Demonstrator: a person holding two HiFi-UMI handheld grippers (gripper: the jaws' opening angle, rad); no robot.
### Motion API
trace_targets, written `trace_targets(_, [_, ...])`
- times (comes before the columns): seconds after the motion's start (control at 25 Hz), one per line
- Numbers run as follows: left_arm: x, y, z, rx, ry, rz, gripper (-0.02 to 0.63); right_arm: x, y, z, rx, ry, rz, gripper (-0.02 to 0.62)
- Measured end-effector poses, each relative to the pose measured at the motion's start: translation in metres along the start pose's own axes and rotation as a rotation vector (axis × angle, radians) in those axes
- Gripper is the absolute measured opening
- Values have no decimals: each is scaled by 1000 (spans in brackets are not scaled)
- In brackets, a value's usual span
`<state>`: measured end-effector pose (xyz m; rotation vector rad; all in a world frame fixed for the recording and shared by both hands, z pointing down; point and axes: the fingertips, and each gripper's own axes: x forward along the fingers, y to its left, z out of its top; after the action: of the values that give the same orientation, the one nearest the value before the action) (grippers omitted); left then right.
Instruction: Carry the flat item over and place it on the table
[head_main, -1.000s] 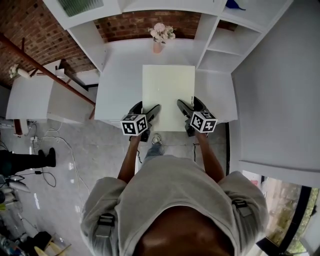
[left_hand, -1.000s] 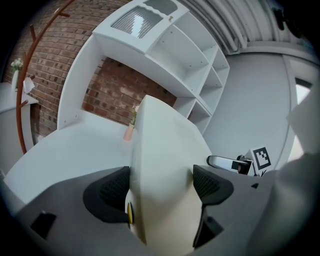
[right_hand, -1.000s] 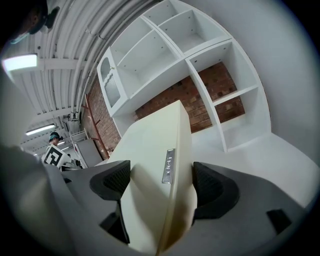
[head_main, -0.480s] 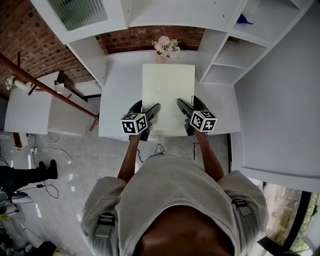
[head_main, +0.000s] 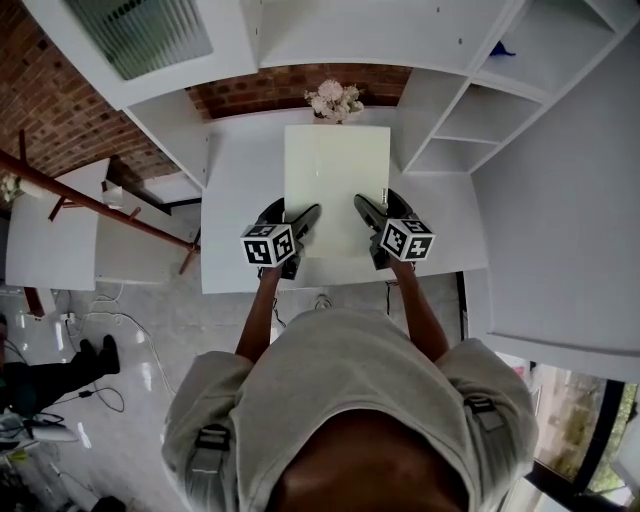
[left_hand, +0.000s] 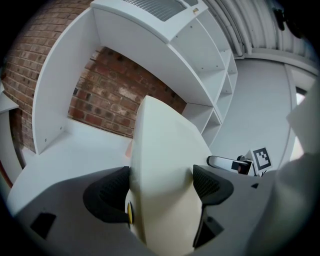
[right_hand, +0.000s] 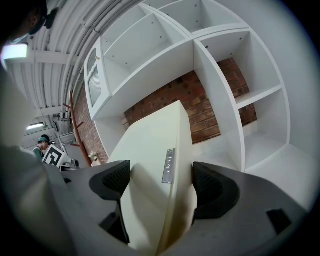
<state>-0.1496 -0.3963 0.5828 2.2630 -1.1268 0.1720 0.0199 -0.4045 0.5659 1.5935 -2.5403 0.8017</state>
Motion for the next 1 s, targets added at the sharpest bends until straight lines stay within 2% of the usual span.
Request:
trace_targets(0.24, [11, 15, 0, -11, 27, -15, 407, 14, -5, -6, 10, 18, -26, 393])
trace_targets(0.52, [25, 9, -14, -32, 57, -18, 407, 9, -22, -15, 28, 44, -46, 393])
trace_targets(1.0, [49, -15, -24, -47, 76, 51, 407, 4, -60, -11, 45, 94, 7, 393])
